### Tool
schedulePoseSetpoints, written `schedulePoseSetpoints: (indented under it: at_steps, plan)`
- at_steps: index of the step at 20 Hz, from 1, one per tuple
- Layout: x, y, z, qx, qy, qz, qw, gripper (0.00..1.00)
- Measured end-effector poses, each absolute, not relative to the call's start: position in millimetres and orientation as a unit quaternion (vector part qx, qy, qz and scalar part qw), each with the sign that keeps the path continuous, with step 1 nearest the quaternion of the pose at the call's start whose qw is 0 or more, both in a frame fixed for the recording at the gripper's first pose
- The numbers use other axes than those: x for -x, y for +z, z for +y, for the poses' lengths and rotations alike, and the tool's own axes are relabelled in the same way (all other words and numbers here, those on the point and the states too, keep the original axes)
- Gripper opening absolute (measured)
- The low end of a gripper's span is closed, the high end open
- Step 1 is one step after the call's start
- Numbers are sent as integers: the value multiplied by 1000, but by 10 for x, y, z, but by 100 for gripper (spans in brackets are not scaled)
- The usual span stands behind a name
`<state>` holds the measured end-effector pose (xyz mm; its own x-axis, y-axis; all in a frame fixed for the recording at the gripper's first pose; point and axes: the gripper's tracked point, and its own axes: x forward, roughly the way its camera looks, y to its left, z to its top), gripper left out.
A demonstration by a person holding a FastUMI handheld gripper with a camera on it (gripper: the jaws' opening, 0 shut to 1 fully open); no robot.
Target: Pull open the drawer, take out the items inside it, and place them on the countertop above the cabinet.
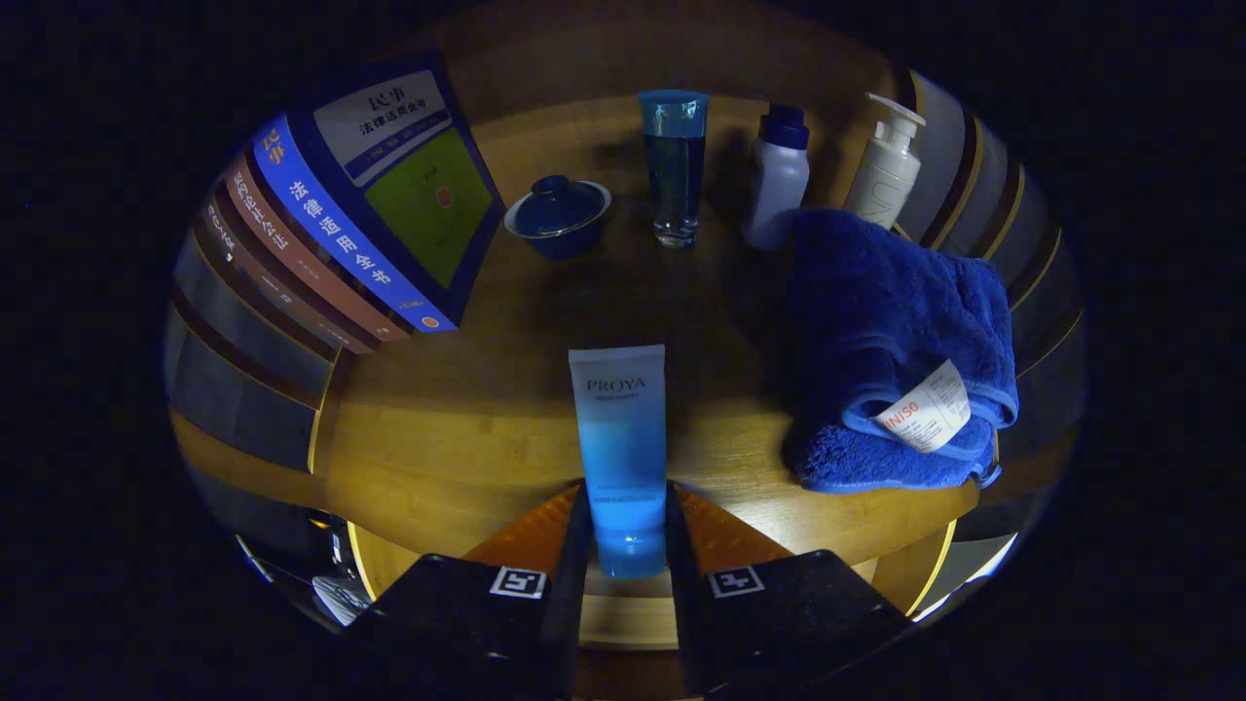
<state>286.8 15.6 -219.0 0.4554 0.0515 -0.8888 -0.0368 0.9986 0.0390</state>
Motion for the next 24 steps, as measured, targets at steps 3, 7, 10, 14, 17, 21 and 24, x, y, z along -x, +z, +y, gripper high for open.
schedulePoseSetpoints:
  at_steps: [3, 7, 10, 14, 17, 21, 24]
  plan:
    - [-2877, -2147, 148, -20, 24, 513, 858, 59]
    - [-2827, -2062, 112, -20, 22, 494, 869, 100]
    - [-2735, -1902, 100, -8, 21, 465, 885, 100]
    - [-2521, -1644, 174, -23, 27, 417, 908, 100]
    - [-2308, -1446, 182, -20, 23, 377, 926, 99]
    - [-1997, -1129, 195, -6, 15, 309, 951, 99]
    - [-1709, -928, 234, -5, 11, 259, 966, 99]
